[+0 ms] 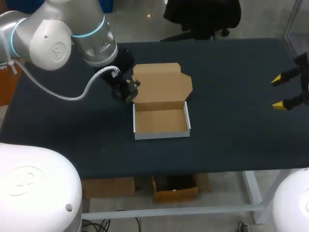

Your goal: Assemble the packaging by folding the flat box into shape, placing the metal phone stand inside, and closing the box properly

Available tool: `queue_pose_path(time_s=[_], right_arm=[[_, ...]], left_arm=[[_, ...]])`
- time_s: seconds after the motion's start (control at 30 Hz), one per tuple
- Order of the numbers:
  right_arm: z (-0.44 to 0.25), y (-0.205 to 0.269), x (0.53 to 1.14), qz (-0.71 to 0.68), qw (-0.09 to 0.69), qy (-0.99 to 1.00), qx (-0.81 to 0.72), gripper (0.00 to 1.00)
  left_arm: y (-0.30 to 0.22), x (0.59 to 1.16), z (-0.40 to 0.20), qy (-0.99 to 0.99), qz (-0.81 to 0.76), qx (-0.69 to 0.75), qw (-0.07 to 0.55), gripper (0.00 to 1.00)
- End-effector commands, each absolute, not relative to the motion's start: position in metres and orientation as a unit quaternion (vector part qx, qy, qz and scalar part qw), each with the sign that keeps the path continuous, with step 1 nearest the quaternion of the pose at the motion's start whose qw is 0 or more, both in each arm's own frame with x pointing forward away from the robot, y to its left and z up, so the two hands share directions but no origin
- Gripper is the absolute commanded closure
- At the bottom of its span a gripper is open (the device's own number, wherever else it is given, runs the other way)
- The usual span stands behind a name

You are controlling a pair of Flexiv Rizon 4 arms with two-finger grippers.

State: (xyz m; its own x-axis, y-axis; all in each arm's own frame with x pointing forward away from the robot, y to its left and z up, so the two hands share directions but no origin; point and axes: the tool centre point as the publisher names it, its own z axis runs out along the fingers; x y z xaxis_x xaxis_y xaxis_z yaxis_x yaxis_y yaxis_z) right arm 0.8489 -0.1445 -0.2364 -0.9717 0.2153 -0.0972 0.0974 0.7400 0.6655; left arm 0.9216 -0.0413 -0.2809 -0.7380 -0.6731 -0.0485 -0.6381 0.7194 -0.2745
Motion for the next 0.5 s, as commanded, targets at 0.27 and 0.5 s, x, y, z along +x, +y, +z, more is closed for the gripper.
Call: queue_pose_path(time_s=[0.27, 0.5], right_arm=[[-0.237, -0.145, 0.848, 0.353, 0.084, 0.928, 0.083, 0.0], [-0.237, -0.145, 0.848, 0.353, 0.084, 0.928, 0.083, 0.0]], left_arm=[[-0.067, 0.901, -0.288, 0.917, -0.115, -0.371, 0.087, 1.0], [-0.087, 0.888, -0.296, 0.921, -0.123, -0.36, 0.08, 1.0]])
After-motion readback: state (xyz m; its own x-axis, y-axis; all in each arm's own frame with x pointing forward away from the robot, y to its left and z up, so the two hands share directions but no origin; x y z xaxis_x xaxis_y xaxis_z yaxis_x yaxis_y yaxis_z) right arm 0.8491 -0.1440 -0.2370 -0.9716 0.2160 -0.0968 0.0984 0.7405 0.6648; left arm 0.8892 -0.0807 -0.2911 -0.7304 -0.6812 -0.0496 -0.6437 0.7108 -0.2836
